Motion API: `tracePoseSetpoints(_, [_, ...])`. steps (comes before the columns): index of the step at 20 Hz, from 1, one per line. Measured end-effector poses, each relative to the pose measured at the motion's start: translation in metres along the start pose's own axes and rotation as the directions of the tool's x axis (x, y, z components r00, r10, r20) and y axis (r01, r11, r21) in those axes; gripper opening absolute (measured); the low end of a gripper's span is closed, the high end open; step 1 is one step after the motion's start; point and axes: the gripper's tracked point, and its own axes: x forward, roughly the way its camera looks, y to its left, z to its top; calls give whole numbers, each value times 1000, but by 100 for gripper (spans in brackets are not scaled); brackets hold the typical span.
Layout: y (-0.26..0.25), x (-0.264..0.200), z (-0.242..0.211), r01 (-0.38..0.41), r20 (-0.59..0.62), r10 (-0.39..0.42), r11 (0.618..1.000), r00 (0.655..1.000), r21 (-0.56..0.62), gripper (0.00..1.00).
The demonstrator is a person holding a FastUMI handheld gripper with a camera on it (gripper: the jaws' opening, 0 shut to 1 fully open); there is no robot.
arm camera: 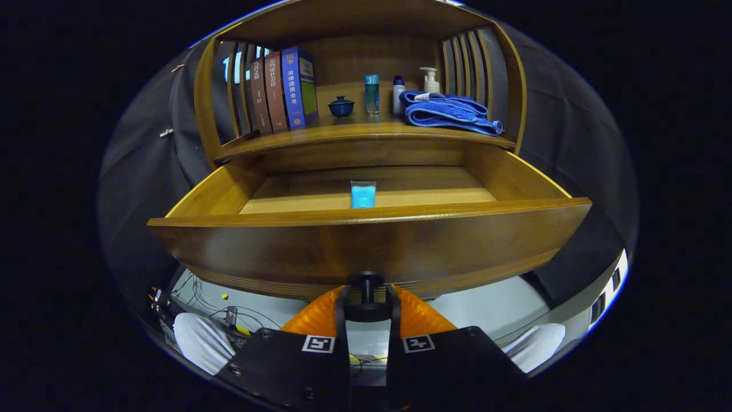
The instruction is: Pull open the drawer, take out the items inside it, and place them on the countertop above the cabinet.
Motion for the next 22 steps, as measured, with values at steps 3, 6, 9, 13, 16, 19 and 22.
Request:
tracePoseSetpoints(3, [1,-14,-13,-6,-26,6,1000,1000,14,28])
tracePoseSetpoints(6, [0,-19,-29,-3,-60,3,1000,998,2,28])
tracePoseSetpoints(9, [1,-22,-32,-8,-67,10,1000,998,19,40])
tracePoseSetpoints(13, [1,-50,-1,5,51,-5,1000,999,16,88])
tracePoseSetpoints(16, [8,-68,21,0,75,-4,999,997,50,100])
tracePoseSetpoints(19, [24,-68,74,-65,128,56,996,990,61,100])
tracePoseSetpoints(22, [27,-33,112,-81,84,75,994,994,69,100])
